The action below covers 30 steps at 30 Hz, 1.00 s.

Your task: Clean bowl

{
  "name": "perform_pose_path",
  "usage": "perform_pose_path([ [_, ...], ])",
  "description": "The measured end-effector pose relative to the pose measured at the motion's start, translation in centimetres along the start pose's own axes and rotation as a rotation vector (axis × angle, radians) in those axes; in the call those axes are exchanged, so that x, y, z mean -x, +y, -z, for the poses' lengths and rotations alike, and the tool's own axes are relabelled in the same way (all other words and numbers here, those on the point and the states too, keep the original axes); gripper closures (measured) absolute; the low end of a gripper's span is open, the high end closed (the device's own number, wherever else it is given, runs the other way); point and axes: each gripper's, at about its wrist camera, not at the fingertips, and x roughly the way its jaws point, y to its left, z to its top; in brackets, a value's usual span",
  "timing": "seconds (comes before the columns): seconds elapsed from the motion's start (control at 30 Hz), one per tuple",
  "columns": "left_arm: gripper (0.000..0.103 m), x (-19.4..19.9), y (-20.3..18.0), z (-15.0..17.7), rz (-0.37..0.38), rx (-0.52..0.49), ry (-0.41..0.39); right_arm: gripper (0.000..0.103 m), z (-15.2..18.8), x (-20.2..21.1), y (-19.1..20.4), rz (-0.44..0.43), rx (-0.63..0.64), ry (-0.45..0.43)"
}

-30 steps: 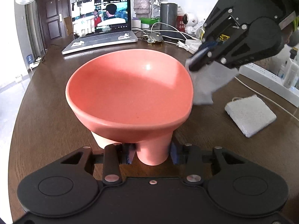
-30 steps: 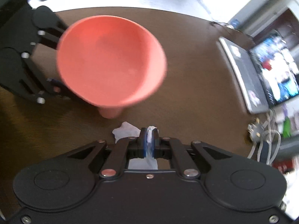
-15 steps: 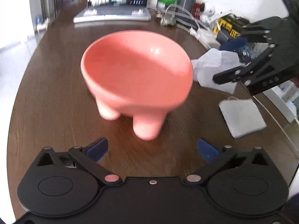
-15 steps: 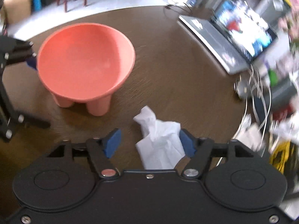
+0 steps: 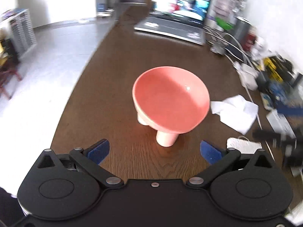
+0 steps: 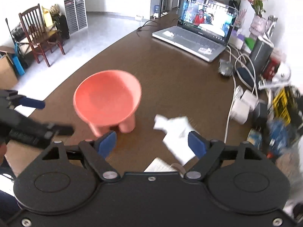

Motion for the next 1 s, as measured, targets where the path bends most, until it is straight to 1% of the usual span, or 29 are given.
perform_pose_path([
  [0.13, 0.000, 0.7, -1.8, 3.0, -0.031, 0.045, -0.050, 0.016, 3.5, 0.1, -0.3, 0.013, 0.009, -0.043],
  [0.17, 0.000, 0.7, -2.1, 3.7, -0.037, 0.049, -0.065, 0.015, 4.7, -0.2, -0.8, 0.017, -0.013, -0.057],
  [0.2, 0.000, 0.7, -2.4, 4.3, -0.051, 0.050, -0.091, 0.014, 5.4, -0.3, -1.2, 0.018, -0.032, -0.072],
  [0.27, 0.000, 0.2, -3.1, 5.7, -0.081, 0.048, -0.174, 0.012, 7.1, -1.0, -1.6, 0.028, -0.049, -0.115],
  [0.37, 0.000, -0.9, -3.7, 6.8, -0.083, 0.076, -0.278, 0.012, 9.4, -2.8, -1.8, 0.032, -0.029, -0.185],
  [0.4, 0.000, -1.5, -3.7, 7.2, -0.089, 0.083, -0.293, 0.012, 9.7, -3.1, -1.5, 0.034, -0.025, -0.197],
  [0.43, 0.000, -2.1, -3.8, 7.4, -0.094, 0.086, -0.288, 0.012, 10.4, -4.2, -1.3, 0.025, -0.005, -0.225],
  [0.47, 0.000, -2.7, -4.0, 7.6, -0.098, 0.090, -0.282, 0.012, 10.7, -4.8, -1.3, 0.009, -0.006, -0.235],
  [0.53, 0.000, -3.4, -4.3, 8.6, -0.089, 0.095, -0.306, 0.011, 11.1, -5.6, -1.4, -0.040, -0.017, -0.263],
  [0.6, 0.000, -3.5, -4.8, 9.6, -0.118, 0.068, -0.342, 0.011, 11.5, -5.9, -1.4, -0.046, -0.025, -0.292],
  [0.63, 0.000, -3.4, -4.9, 9.9, -0.127, 0.065, -0.355, 0.011, 11.9, -6.0, -1.4, -0.054, -0.028, -0.330],
  [0.7, 0.000, -3.2, -5.2, 10.8, -0.152, 0.067, -0.396, 0.011, 11.9, -6.0, -1.2, -0.056, -0.009, -0.326],
  [0.77, 0.000, -3.2, -5.1, 11.2, -0.173, 0.087, -0.409, 0.010, 12.5, -5.6, -0.6, -0.026, 0.031, -0.375],
  [0.8, 0.000, -3.1, -5.1, 11.4, -0.177, 0.082, -0.414, 0.007, 12.6, -5.5, -0.4, -0.010, 0.037, -0.373],
  [0.83, 0.000, -3.0, -5.2, 11.5, -0.175, 0.071, -0.423, 0.007, 12.6, -5.5, -0.3, 0.006, 0.043, -0.371],
  [0.93, 0.000, -2.9, -5.6, 11.7, -0.172, 0.028, -0.429, 0.005, 12.6, -5.5, -0.7, -0.027, 0.021, -0.365],
  [0.97, 0.000, -2.9, -5.7, 11.8, -0.175, 0.020, -0.426, 0.005, 12.6, -5.6, -0.8, -0.030, 0.022, -0.362],
  [1.0, 0.000, -3.0, -5.8, 11.9, -0.180, 0.015, -0.423, 0.004, 12.5, -5.6, -0.6, -0.014, 0.005, -0.360],
])
